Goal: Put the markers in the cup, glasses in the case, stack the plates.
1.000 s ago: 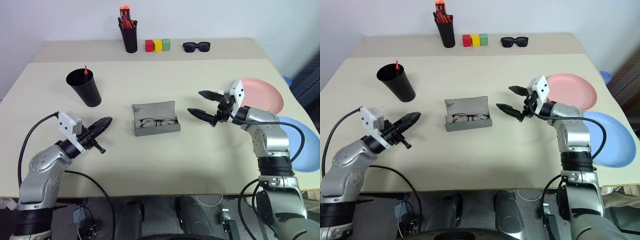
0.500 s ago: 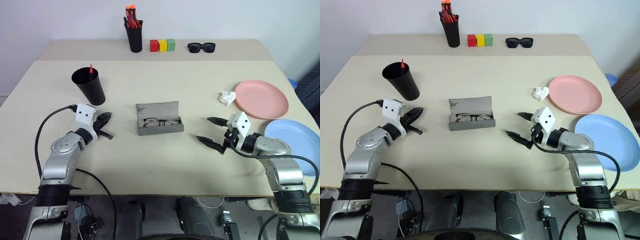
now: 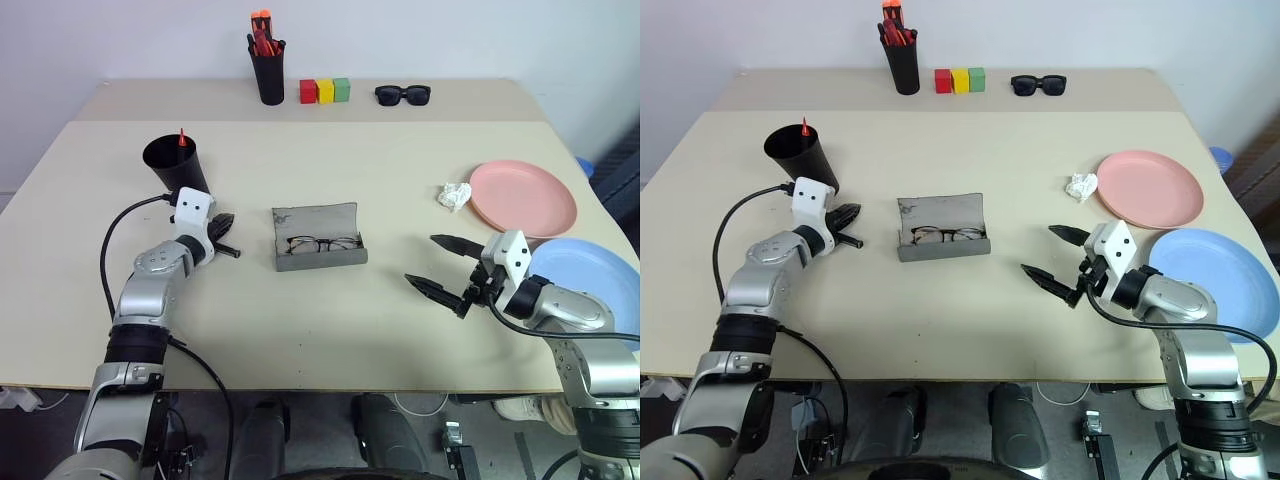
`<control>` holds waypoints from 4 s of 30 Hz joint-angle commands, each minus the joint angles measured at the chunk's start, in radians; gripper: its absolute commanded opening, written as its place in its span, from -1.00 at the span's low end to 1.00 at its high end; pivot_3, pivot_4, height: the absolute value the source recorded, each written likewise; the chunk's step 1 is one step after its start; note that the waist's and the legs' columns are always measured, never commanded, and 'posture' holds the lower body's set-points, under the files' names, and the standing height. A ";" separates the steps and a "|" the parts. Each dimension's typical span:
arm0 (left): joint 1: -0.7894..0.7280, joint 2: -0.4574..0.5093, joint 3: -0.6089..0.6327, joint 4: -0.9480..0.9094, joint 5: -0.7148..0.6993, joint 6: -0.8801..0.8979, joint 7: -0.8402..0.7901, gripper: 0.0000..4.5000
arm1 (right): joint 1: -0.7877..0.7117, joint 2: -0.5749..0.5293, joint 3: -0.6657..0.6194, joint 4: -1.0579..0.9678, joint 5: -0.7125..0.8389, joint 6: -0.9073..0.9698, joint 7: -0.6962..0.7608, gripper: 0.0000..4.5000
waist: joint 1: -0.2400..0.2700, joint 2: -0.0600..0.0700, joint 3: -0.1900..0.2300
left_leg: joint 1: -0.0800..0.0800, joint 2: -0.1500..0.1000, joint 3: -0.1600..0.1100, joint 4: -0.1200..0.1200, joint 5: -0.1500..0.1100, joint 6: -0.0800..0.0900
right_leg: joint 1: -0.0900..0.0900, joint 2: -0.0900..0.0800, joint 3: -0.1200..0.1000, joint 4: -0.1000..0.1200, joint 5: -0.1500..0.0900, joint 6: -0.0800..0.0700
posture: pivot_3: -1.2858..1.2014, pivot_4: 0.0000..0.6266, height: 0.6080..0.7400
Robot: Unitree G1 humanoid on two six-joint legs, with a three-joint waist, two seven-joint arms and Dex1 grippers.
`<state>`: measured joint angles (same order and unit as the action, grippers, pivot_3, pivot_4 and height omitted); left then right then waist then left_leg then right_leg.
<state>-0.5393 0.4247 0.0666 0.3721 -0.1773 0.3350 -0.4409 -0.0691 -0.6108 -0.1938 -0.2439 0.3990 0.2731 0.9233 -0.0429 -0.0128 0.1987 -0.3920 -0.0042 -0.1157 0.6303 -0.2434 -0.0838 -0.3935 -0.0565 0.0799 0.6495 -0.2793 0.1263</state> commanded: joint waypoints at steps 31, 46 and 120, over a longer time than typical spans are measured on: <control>-0.350 -0.042 -0.065 0.548 0.080 -0.398 -0.519 -0.98 | 0.160 0.017 -0.087 -0.066 0.090 -0.073 -0.034 1.00 | 0.000 -0.001 0.000 | 0.000 0.000 0.000 0.000 0.000 0.000 | 0.000 0.000 0.000 0.000 0.000 0.001 | 0.03 -0.52 1.00; -0.151 0.068 -0.073 0.137 -0.021 -0.236 -0.712 -0.98 | 0.142 0.020 -0.068 0.007 0.093 -0.087 -0.042 1.00 | 0.003 0.000 0.000 | 0.000 0.000 0.000 0.000 0.000 0.000 | 0.001 0.000 0.000 0.001 0.000 0.001 | 0.03 -0.52 1.00; -0.157 -0.001 -0.391 -0.309 -0.072 -0.079 -0.788 1.00 | 0.210 -0.025 -0.228 -0.073 -0.080 0.511 -0.623 -0.97 | 0.001 -0.003 -0.004 | 0.001 0.000 0.000 0.001 0.000 0.001 | 0.004 0.000 0.001 -0.002 -0.001 0.001 | 0.03 -0.52 1.00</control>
<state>-0.6965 0.4246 -0.3400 0.0941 -0.2425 0.2576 -1.2287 0.1436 -0.6460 -0.4293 -0.3450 0.3435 0.7889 0.3157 -0.0418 -0.0156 0.1948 -0.3909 -0.0045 -0.1158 0.6316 -0.2432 -0.0832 -0.3898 -0.0560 0.0809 0.6479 -0.2806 0.1273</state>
